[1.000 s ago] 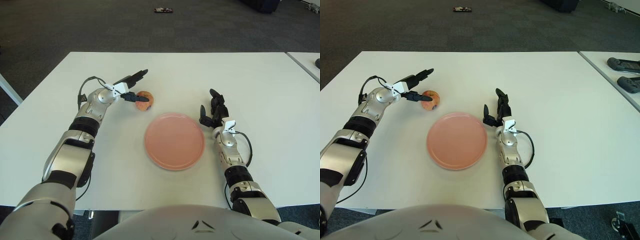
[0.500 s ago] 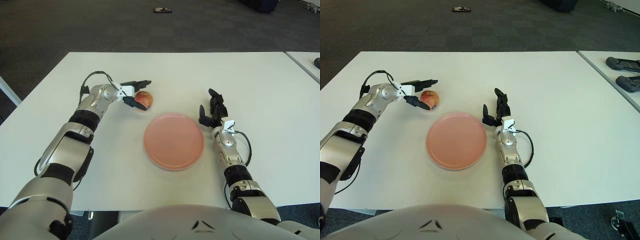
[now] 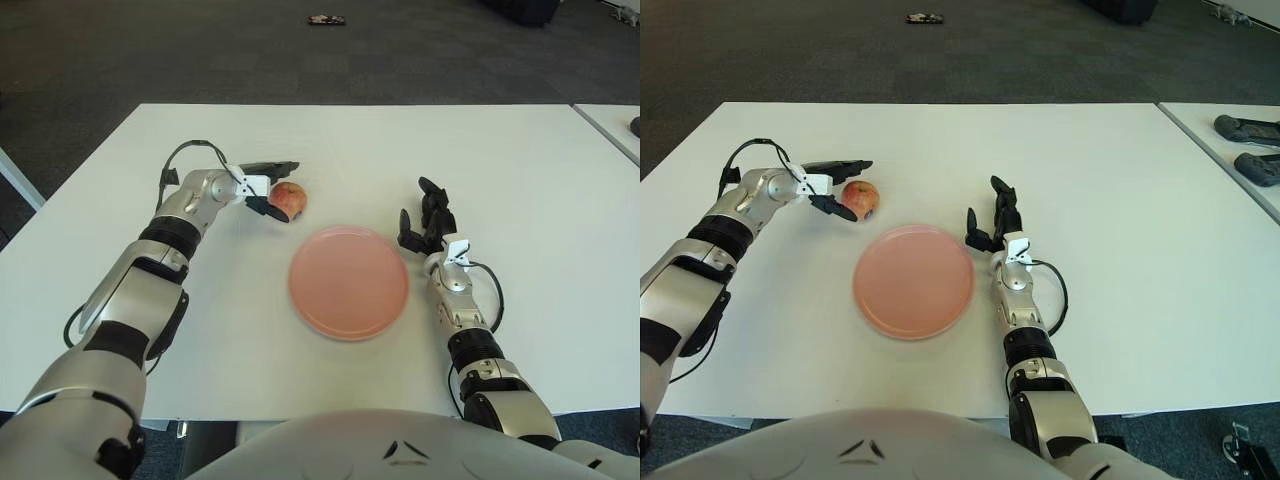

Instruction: Put the apple into the plate.

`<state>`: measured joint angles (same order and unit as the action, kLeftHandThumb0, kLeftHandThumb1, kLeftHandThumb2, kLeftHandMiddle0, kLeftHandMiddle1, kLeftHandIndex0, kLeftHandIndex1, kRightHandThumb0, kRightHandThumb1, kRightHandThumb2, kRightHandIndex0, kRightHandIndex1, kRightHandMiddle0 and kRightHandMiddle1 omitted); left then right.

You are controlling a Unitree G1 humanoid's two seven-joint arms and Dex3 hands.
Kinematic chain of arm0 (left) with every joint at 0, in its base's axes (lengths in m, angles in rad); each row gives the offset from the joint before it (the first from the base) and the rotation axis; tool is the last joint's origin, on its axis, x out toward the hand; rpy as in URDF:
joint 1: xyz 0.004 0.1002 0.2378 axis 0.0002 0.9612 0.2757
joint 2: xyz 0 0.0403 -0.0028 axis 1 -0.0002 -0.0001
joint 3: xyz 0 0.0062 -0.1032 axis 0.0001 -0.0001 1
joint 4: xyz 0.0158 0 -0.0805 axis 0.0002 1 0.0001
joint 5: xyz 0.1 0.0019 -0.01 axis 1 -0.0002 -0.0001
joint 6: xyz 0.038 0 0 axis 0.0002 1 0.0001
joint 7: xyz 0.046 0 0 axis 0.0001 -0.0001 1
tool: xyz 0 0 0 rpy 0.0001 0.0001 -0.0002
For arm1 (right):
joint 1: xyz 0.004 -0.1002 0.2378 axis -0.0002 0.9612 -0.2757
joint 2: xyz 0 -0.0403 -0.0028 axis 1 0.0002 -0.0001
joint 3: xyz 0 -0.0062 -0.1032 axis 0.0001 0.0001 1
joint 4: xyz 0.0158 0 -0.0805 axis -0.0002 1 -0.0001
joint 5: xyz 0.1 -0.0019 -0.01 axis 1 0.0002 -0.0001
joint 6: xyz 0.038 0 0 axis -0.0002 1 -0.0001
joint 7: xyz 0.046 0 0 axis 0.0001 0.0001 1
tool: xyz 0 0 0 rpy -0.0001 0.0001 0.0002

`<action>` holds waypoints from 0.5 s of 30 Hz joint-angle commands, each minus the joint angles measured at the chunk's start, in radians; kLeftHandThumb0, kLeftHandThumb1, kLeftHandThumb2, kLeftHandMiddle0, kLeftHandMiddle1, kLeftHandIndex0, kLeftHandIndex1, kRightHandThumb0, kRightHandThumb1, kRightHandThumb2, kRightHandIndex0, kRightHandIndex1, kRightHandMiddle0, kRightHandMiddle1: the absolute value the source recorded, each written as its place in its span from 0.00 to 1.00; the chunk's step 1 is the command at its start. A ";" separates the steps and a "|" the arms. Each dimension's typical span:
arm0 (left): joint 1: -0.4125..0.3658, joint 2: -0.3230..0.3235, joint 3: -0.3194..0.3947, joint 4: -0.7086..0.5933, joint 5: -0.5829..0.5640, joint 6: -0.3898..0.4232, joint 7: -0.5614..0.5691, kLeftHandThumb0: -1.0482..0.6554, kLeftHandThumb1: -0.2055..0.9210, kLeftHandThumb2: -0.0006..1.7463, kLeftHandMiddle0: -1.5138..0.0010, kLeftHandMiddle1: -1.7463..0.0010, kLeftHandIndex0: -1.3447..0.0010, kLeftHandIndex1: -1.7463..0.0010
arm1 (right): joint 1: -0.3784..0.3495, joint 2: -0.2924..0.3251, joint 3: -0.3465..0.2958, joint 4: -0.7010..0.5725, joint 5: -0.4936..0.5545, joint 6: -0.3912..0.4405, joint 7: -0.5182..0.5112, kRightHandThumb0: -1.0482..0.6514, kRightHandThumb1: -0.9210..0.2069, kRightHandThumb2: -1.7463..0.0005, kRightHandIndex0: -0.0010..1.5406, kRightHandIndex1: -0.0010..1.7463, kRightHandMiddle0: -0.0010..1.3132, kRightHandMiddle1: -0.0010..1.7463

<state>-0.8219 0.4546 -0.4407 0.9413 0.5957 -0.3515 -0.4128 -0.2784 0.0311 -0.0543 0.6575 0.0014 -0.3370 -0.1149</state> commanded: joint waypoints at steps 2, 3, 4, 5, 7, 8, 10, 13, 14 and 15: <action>-0.027 0.006 -0.024 0.011 0.031 -0.015 0.034 0.00 1.00 0.01 1.00 1.00 1.00 1.00 | 0.027 0.004 -0.007 0.035 0.005 0.030 0.004 0.51 0.44 0.32 0.16 0.00 0.00 0.31; -0.028 0.007 -0.026 0.011 0.034 -0.016 0.037 0.00 1.00 0.01 1.00 1.00 1.00 1.00 | 0.028 0.004 -0.007 0.035 0.005 0.030 0.004 0.51 0.44 0.32 0.16 0.00 0.00 0.31; -0.029 0.009 -0.028 0.012 0.037 -0.018 0.040 0.00 1.00 0.01 1.00 1.00 1.00 1.00 | 0.027 0.005 -0.008 0.036 0.005 0.030 0.004 0.51 0.43 0.32 0.16 0.01 0.00 0.31; -0.030 0.010 -0.030 0.013 0.039 -0.020 0.042 0.00 1.00 0.02 1.00 1.00 1.00 1.00 | 0.026 0.006 -0.008 0.037 0.005 0.029 0.004 0.51 0.43 0.33 0.16 0.01 0.00 0.31; -0.030 0.002 -0.041 0.030 0.056 -0.019 0.073 0.00 1.00 0.02 1.00 1.00 1.00 1.00 | 0.026 0.007 -0.008 0.039 0.004 0.027 0.003 0.51 0.43 0.33 0.17 0.01 0.00 0.31; -0.030 0.000 -0.044 0.033 0.061 -0.018 0.083 0.00 1.00 0.02 1.00 1.00 1.00 1.00 | 0.026 0.008 -0.007 0.039 0.002 0.026 0.001 0.51 0.43 0.33 0.17 0.01 0.00 0.32; -0.032 -0.001 -0.049 0.038 0.070 -0.015 0.100 0.00 1.00 0.02 1.00 1.00 1.00 1.00 | 0.026 0.008 -0.006 0.041 -0.001 0.021 -0.002 0.50 0.44 0.33 0.17 0.01 0.00 0.32; -0.047 -0.041 -0.071 0.116 0.097 0.001 0.172 0.00 1.00 0.03 1.00 1.00 1.00 1.00 | 0.026 0.010 -0.005 0.044 -0.005 0.019 -0.007 0.49 0.44 0.34 0.16 0.00 0.00 0.33; -0.052 -0.054 -0.079 0.143 0.105 0.007 0.197 0.00 1.00 0.03 1.00 1.00 1.00 1.00 | 0.025 0.010 -0.005 0.044 -0.005 0.018 -0.008 0.48 0.44 0.34 0.16 0.00 0.00 0.33; -0.056 -0.062 -0.084 0.160 0.111 0.009 0.212 0.00 1.00 0.03 1.00 1.00 1.00 1.00 | 0.025 0.010 -0.005 0.045 -0.006 0.017 -0.009 0.48 0.45 0.34 0.16 0.00 0.00 0.34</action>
<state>-0.8471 0.4230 -0.5028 1.0418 0.6791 -0.3558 -0.2580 -0.2799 0.0345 -0.0574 0.6663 -0.0002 -0.3484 -0.1171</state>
